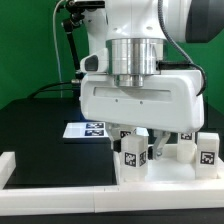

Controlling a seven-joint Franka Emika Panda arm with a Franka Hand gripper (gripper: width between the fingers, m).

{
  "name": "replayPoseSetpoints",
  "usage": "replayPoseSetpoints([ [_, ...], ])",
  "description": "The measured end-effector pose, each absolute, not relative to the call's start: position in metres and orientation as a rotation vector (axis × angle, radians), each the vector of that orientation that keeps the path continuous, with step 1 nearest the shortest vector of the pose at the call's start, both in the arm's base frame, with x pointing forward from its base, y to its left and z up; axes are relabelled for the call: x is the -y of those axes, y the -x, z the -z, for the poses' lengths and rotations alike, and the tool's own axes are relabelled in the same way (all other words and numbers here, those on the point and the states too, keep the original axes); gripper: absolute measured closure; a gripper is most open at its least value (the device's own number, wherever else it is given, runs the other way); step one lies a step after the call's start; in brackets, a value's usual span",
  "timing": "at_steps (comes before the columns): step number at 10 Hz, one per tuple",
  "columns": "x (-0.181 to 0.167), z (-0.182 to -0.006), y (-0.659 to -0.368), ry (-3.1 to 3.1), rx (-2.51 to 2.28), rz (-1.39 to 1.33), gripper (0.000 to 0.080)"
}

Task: Assemble square table

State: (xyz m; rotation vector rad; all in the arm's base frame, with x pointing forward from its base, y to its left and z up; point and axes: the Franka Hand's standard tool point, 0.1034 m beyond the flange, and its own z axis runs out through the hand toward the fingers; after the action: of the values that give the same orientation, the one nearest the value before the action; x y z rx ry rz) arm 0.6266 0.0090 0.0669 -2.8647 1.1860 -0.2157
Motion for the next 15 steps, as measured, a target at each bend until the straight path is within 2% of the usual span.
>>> replayPoseSetpoints([
  [1, -0.0089, -0.0668, -0.6266, 2.862, -1.193, 0.215, 0.0398],
  [2, -0.0086, -0.0665, -0.6264, 2.81, -1.297, 0.212, 0.0398],
  [3, -0.0081, -0.0664, -0.6263, 2.748, -1.414, 0.209, 0.051],
  [7, -0.0084, -0.0662, -0.6262, 2.354, -1.999, 0.145, 0.051],
  [10, -0.007, -0.0658, -0.626, 1.808, -2.444, 0.039, 0.0509],
  [15, -0.0048, -0.0653, -0.6223, 1.549, -2.631, 0.045, 0.0501],
])
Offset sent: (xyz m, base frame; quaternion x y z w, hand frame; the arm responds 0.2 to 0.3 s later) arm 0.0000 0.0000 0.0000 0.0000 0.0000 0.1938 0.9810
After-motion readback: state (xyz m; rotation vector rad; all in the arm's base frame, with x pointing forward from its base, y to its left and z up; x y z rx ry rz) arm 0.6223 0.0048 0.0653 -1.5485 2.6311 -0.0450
